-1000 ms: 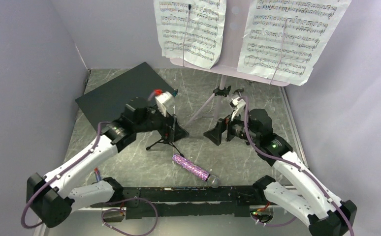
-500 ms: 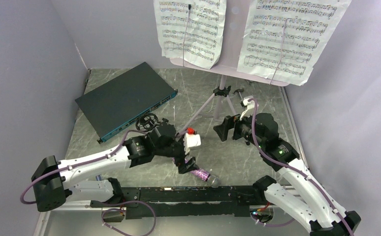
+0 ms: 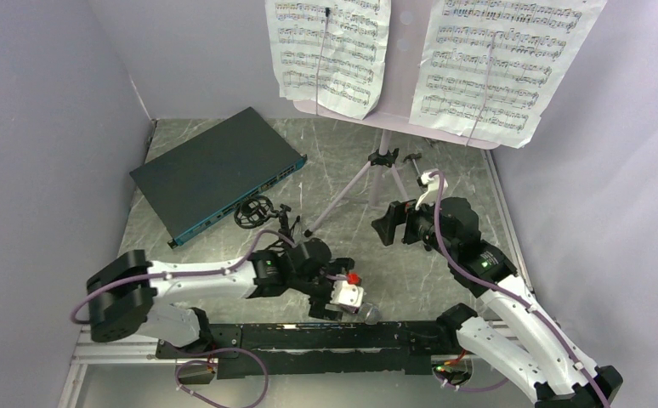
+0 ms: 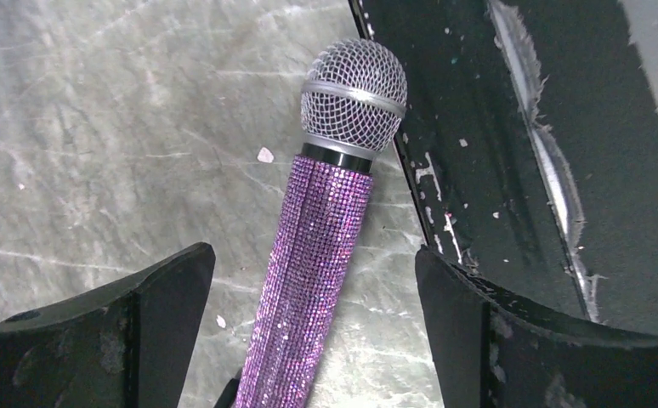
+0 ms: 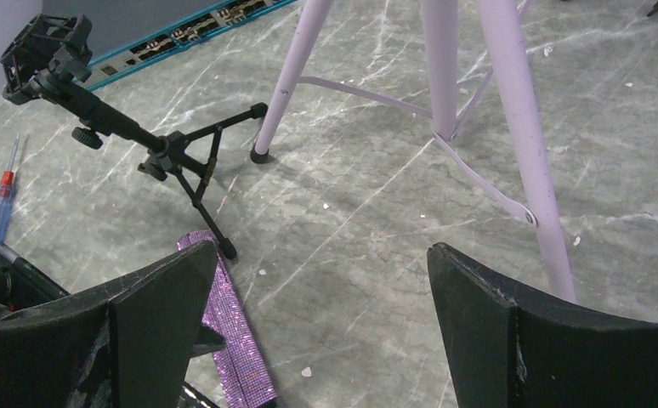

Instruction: Set up the instrument practice props

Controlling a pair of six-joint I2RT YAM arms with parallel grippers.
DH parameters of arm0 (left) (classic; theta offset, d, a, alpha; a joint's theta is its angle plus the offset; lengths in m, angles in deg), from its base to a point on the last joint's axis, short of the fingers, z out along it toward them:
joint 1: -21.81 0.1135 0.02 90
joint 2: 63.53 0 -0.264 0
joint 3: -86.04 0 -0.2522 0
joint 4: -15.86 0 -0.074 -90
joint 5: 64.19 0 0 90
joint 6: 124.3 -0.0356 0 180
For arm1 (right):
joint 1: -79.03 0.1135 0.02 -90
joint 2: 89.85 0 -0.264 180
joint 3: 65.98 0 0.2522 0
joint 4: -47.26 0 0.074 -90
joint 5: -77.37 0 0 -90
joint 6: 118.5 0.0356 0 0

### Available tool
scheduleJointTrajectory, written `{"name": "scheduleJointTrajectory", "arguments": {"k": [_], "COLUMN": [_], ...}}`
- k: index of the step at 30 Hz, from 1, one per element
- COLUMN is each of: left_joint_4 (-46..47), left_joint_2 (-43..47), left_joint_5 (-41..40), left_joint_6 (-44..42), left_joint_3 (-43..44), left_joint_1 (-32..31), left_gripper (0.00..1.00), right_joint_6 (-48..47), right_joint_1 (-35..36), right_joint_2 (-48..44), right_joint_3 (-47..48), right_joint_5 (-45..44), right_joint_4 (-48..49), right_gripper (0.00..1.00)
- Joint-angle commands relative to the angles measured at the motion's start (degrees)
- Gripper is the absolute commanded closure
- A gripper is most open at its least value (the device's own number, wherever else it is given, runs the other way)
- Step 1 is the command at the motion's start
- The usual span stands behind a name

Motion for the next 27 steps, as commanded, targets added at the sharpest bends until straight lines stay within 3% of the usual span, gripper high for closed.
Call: {"name": "scheduleJointTrajectory", "arguments": {"k": [1, 13, 19, 22, 27], "left_joint_4": [-3.0, -15.5, -16.0, -15.8, -17.4], "left_joint_2": [-5.1, -17.5, -21.1, -22.4, -24.9], "left_joint_5": [-1.4, -1.3, -4.9, -5.5, -7.8], "left_joint_6": [-8.5, -11.4, -11.3, -9.6, -8.5], "left_joint_3": [5.8, 16.1, 17.4, 18.4, 21.1], "left_joint_1": [-1.2, -3.6, -5.6, -6.0, -6.7], "left_gripper": [0.07, 0.17, 0.25, 0.33, 0.58], "right_joint_6": [0.6, 0.9, 1.5, 1.3, 0.8], "right_joint_1": [-0.3, -0.5, -0.6, -0.6, -0.7], "right_joint_2": [-0.8, -1.5, -2.3, -2.2, -1.8], "right_joint_3": [0.4, -0.3, -0.8, -0.8, -0.4], "right_joint_5": [-0.9, -0.1, -0.3, 0.0, 0.5], "right_joint_4": [0.7, 1.2, 0.8, 0.7, 1.0], "right_gripper": [0.01, 0.01, 0.01, 0.01, 0.01]}}
